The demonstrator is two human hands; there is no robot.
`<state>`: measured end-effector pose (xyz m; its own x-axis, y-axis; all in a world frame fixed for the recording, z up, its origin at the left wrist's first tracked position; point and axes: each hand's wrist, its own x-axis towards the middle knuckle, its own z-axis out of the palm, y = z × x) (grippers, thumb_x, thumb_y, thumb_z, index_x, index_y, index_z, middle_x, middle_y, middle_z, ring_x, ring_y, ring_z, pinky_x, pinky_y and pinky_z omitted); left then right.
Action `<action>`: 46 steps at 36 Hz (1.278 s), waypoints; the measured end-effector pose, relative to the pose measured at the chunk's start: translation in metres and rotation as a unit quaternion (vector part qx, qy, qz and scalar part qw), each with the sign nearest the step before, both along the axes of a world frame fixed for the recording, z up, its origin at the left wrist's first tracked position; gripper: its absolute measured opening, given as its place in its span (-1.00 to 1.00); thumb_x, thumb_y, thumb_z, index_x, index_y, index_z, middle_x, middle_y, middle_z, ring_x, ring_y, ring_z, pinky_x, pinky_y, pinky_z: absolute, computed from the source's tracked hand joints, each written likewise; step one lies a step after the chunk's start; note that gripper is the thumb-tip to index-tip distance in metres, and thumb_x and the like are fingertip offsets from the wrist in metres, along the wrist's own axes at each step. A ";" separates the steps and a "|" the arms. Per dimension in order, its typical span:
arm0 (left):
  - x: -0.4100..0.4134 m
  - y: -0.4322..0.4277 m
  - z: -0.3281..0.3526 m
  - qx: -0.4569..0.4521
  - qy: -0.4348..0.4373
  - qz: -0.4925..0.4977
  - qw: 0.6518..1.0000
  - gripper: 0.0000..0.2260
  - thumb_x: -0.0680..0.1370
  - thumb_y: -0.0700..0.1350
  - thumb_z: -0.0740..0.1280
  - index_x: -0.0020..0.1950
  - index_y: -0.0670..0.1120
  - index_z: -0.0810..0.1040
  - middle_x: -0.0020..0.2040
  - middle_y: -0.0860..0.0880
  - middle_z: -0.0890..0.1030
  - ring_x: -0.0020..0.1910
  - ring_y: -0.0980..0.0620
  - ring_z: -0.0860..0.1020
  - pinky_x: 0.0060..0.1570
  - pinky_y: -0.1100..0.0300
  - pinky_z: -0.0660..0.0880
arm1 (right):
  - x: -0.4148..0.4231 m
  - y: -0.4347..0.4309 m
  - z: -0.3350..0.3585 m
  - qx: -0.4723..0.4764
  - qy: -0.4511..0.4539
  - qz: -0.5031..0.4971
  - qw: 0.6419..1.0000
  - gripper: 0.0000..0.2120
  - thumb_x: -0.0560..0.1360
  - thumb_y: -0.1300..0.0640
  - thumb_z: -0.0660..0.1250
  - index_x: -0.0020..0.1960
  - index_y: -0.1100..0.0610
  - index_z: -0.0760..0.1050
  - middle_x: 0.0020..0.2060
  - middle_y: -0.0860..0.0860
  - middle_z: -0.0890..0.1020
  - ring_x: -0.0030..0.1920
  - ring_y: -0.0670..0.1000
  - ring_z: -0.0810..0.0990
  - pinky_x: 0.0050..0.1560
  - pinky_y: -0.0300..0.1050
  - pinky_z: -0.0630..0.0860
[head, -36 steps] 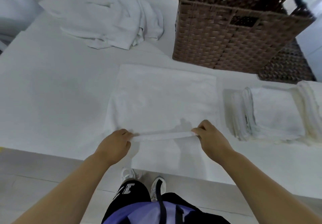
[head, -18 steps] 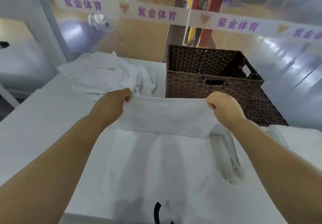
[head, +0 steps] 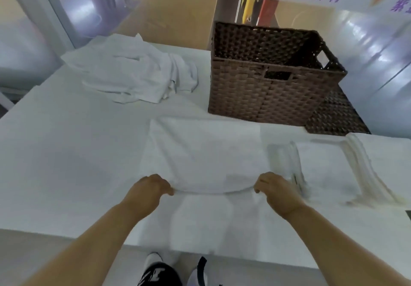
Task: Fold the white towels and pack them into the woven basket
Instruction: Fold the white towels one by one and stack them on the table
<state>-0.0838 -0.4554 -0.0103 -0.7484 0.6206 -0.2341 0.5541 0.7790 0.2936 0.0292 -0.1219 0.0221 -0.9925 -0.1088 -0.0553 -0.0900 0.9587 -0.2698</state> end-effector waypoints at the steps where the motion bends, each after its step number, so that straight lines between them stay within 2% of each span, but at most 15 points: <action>1: 0.006 -0.002 -0.009 -0.015 -0.016 -0.003 1.000 -0.45 0.50 -0.41 0.12 0.28 0.15 0.51 0.29 0.07 0.44 0.21 0.06 0.46 0.19 0.33 0.33 | 0.006 -0.002 -0.008 0.040 -0.013 0.021 0.999 -0.63 0.03 0.59 0.38 -0.33 0.20 0.57 -0.37 0.08 0.58 -0.37 0.12 0.58 -0.47 -0.11 0.50; 5: 0.024 -0.009 -0.028 -0.056 -0.034 -0.022 0.998 -0.46 0.53 -0.38 0.11 0.34 0.14 0.45 0.34 0.08 0.42 0.26 0.09 0.42 0.19 0.36 0.28 | 0.021 -0.009 -0.037 0.063 -0.071 0.020 0.995 -0.68 0.28 0.51 0.36 -0.07 0.20 0.62 -0.15 0.11 0.61 -0.11 0.11 0.60 -0.22 -0.18 0.43; 9: 0.034 -0.012 -0.040 -0.075 -0.026 -0.065 0.995 -0.49 0.53 -0.37 0.13 0.39 0.06 0.41 0.38 0.12 0.40 0.31 0.08 0.36 0.23 0.23 0.27 | 0.034 -0.014 -0.060 0.053 -0.161 -0.019 0.985 -0.65 0.55 0.32 0.13 0.25 0.08 0.49 0.14 0.02 0.52 0.15 0.07 0.48 0.01 -0.21 0.34; 13: 0.045 -0.016 -0.036 -0.040 0.051 -0.089 0.994 -0.62 0.26 -0.36 0.48 0.02 -0.09 0.67 0.04 -0.03 0.66 -0.06 -0.07 0.62 -0.11 0.09 0.56 | 0.046 -0.023 -0.072 0.062 -0.160 -0.031 0.985 -0.58 0.52 0.36 0.12 0.29 0.06 0.46 0.13 -0.06 0.47 0.08 -0.01 0.44 -0.04 -0.26 0.29; 16: 0.053 -0.017 -0.037 -0.061 0.085 -0.100 0.989 -0.60 0.12 -0.08 0.64 -0.09 -0.12 0.69 -0.03 -0.07 0.66 -0.12 -0.10 0.65 -0.20 0.02 0.60 | 0.049 -0.028 -0.079 0.056 -0.157 -0.050 0.985 -0.72 0.57 0.15 0.17 0.25 0.08 0.48 0.13 -0.05 0.44 0.08 -0.01 0.43 -0.02 -0.26 0.28; 18: 0.055 -0.018 -0.041 -0.065 0.078 -0.095 0.990 -0.53 0.14 0.02 0.64 -0.04 -0.15 0.68 0.02 -0.10 0.64 -0.06 -0.16 0.63 -0.13 -0.05 0.59 | 0.051 -0.032 -0.082 0.058 -0.167 -0.060 0.982 -0.66 0.56 -0.03 0.21 0.27 0.09 0.45 0.17 -0.04 0.42 0.15 0.01 0.42 0.12 -0.18 0.36; 21: 0.054 -0.018 -0.044 -0.057 0.077 -0.080 0.992 -0.58 0.18 -0.04 0.63 -0.04 -0.15 0.68 0.00 -0.11 0.64 -0.07 -0.19 0.63 -0.13 -0.07 0.59 | 0.052 -0.039 -0.083 0.069 -0.181 -0.084 0.978 -0.50 0.50 -0.19 0.26 0.31 0.09 0.39 0.20 -0.03 0.38 0.20 0.02 0.39 0.23 -0.14 0.34; 26: 0.050 -0.014 -0.049 -0.032 0.107 -0.082 0.990 -0.74 0.21 -0.29 0.58 -0.13 -0.16 0.69 -0.07 -0.10 0.66 -0.16 -0.19 0.63 -0.20 -0.03 0.60 | 0.053 -0.049 -0.087 0.098 -0.170 -0.093 0.976 -0.34 0.44 -0.32 0.24 0.35 0.12 0.32 0.26 0.01 0.35 0.26 0.06 0.34 0.30 -0.11 0.27; 30: 0.044 -0.007 -0.050 -0.023 0.105 -0.044 0.993 -0.87 0.33 -0.27 0.47 -0.14 -0.15 0.67 -0.07 -0.09 0.66 -0.18 -0.19 0.63 -0.26 -0.01 0.56 | 0.053 -0.053 -0.088 0.112 -0.165 -0.100 0.975 -0.28 0.43 -0.38 0.18 0.35 0.15 0.32 0.25 0.02 0.35 0.25 0.07 0.34 0.30 -0.09 0.28; 34: 0.037 -0.004 -0.053 -0.033 0.059 -0.003 0.998 -0.88 0.52 -0.22 0.35 0.03 -0.22 0.60 -0.01 -0.16 0.60 -0.10 -0.24 0.56 -0.14 -0.05 0.47 | 0.052 -0.052 -0.089 0.124 -0.162 -0.095 0.974 -0.30 0.47 -0.37 0.12 0.34 0.16 0.33 0.26 0.04 0.36 0.26 0.09 0.34 0.30 -0.06 0.29; 37: 0.033 -0.003 -0.054 -0.028 0.043 0.003 0.999 -0.71 0.62 -0.06 0.15 0.02 -0.24 0.55 -0.04 -0.18 0.57 -0.10 -0.24 0.52 -0.15 -0.05 0.43 | 0.053 -0.050 -0.089 0.128 -0.159 -0.086 0.975 -0.38 0.49 -0.31 0.16 0.30 0.16 0.38 0.26 0.05 0.39 0.24 0.10 0.38 0.27 -0.04 0.32; 39: 0.032 0.000 -0.049 -0.021 0.039 -0.021 0.999 -0.49 0.62 0.07 -0.05 -0.12 -0.25 0.55 -0.19 -0.19 0.57 -0.26 -0.22 0.53 -0.31 -0.02 0.47 | 0.052 -0.050 -0.086 0.137 -0.145 -0.080 0.977 -0.49 0.48 -0.19 0.28 0.20 0.20 0.47 0.18 0.09 0.47 0.15 0.13 0.47 0.18 -0.01 0.41; 42: 0.030 -0.001 -0.045 -0.033 0.031 -0.061 0.997 -0.25 0.59 0.22 -0.29 -0.16 -0.25 0.54 -0.24 -0.18 0.57 -0.32 -0.21 0.55 -0.40 0.01 0.49 | 0.051 -0.049 -0.081 0.149 -0.098 -0.080 0.981 -0.67 0.20 0.14 0.59 -0.12 0.26 0.60 -0.13 0.14 0.61 -0.18 0.14 0.61 -0.18 0.00 0.59; 44: 0.028 -0.001 -0.045 -0.065 0.003 -0.069 0.996 -0.13 0.50 0.33 -0.37 -0.09 -0.25 0.54 -0.15 -0.18 0.59 -0.20 -0.22 0.57 -0.30 -0.01 0.49 | 0.051 -0.049 -0.081 0.132 -0.082 -0.086 0.984 -0.71 0.10 0.30 0.58 -0.21 0.26 0.60 -0.20 0.15 0.62 -0.26 0.15 0.61 -0.28 -0.01 0.60; 46: 0.029 -0.002 -0.047 -0.066 0.011 -0.077 0.995 -0.19 0.51 0.35 -0.26 -0.08 -0.24 0.55 -0.12 -0.17 0.59 -0.17 -0.23 0.57 -0.28 -0.02 0.49 | 0.049 -0.047 -0.083 0.116 -0.101 -0.087 0.984 -0.77 0.18 0.35 0.53 -0.19 0.27 0.59 -0.17 0.16 0.60 -0.23 0.16 0.59 -0.26 -0.01 0.57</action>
